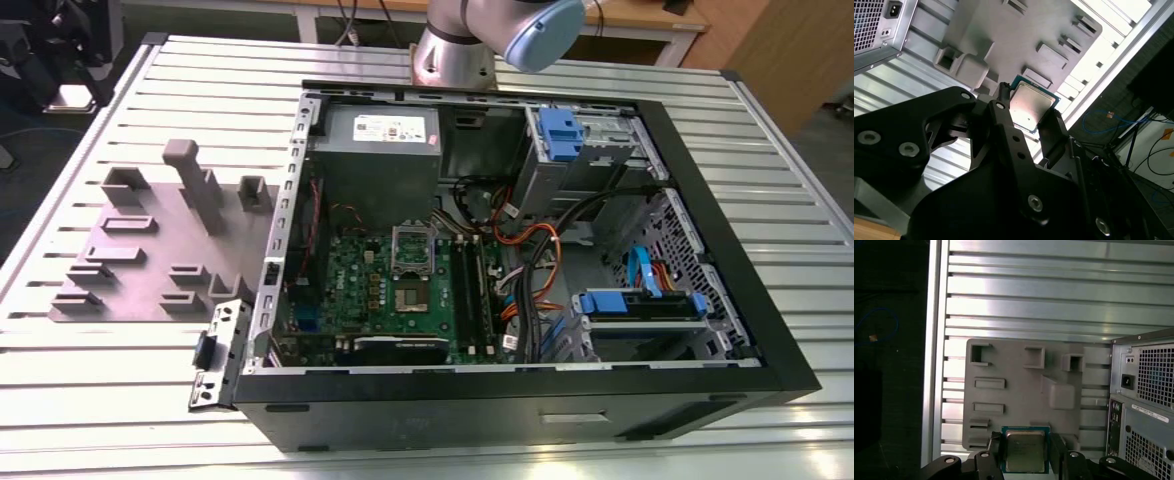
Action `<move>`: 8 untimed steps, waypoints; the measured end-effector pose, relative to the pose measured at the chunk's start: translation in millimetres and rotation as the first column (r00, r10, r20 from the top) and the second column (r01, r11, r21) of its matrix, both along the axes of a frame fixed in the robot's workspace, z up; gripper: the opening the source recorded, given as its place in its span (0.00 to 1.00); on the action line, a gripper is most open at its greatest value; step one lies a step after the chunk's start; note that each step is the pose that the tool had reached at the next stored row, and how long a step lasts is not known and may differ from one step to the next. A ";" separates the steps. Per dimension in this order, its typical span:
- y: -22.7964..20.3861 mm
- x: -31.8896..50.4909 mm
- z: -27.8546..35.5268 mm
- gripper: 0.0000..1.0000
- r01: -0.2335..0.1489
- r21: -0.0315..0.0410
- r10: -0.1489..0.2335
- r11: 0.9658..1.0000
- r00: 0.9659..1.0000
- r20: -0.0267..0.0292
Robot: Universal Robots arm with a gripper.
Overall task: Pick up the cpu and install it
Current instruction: 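Pick up the cpu and move it towards the insertion slot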
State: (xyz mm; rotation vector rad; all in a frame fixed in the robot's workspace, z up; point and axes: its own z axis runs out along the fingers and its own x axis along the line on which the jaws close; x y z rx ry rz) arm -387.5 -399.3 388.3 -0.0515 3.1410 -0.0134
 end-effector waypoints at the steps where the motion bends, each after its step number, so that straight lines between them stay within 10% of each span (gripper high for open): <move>1: 0.0 0.2 0.0 0.47 0.000 0.000 0.000 1.000 1.000 0.000; 8: 0.0 2.0 0.0 0.47 0.000 0.000 0.000 1.000 1.000 0.000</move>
